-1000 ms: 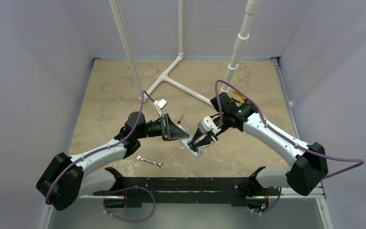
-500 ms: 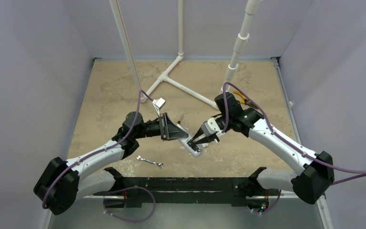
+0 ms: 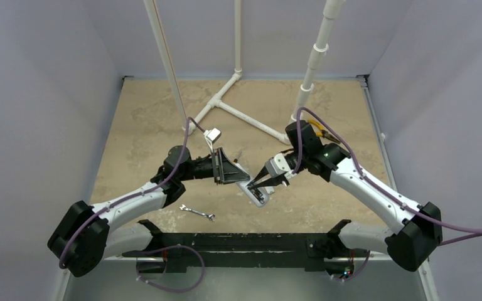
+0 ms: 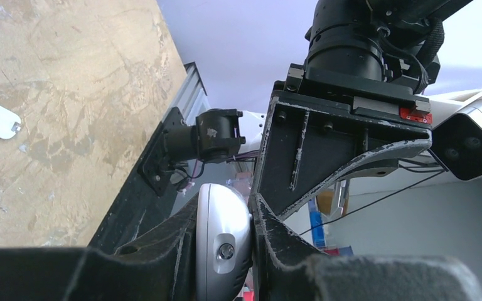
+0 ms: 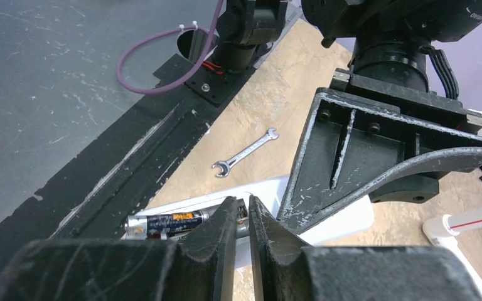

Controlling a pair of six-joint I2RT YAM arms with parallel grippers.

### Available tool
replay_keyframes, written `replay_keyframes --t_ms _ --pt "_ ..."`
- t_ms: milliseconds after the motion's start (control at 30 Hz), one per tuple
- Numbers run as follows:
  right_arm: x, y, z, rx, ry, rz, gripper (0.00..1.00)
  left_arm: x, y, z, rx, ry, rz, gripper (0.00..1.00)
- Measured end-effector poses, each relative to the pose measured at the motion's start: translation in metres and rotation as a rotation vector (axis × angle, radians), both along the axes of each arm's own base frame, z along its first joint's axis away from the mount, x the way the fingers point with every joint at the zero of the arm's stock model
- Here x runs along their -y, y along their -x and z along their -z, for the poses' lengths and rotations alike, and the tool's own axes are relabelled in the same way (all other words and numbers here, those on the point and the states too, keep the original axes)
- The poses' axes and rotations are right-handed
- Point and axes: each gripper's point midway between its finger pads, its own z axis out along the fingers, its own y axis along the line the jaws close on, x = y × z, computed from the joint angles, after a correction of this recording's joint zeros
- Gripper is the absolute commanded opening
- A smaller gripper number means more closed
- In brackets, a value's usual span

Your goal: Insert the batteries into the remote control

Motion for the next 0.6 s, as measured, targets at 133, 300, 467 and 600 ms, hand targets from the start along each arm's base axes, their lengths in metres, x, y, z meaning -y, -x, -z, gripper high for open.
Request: replay_keyframes --t_ms 133,300,467,600 --pt "0.001 -0.002 -0.003 0.008 -0.003 0.013 0.13 0.002 0.001 0.000 -0.008 0.004 0.015 0.00" --pt "0.002 0.000 -0.012 0.034 -0.031 0.013 0.15 0.005 0.003 0.003 -0.022 0.003 0.034 0.00" --pt "0.008 0.010 -0.029 0.064 -0.069 0.005 0.39 0.006 0.006 0.005 -0.029 0.000 0.052 0.00" --pt "0.018 0.023 -0.037 0.070 -0.076 0.003 0.43 0.006 0.006 0.004 -0.023 0.005 0.053 0.00"
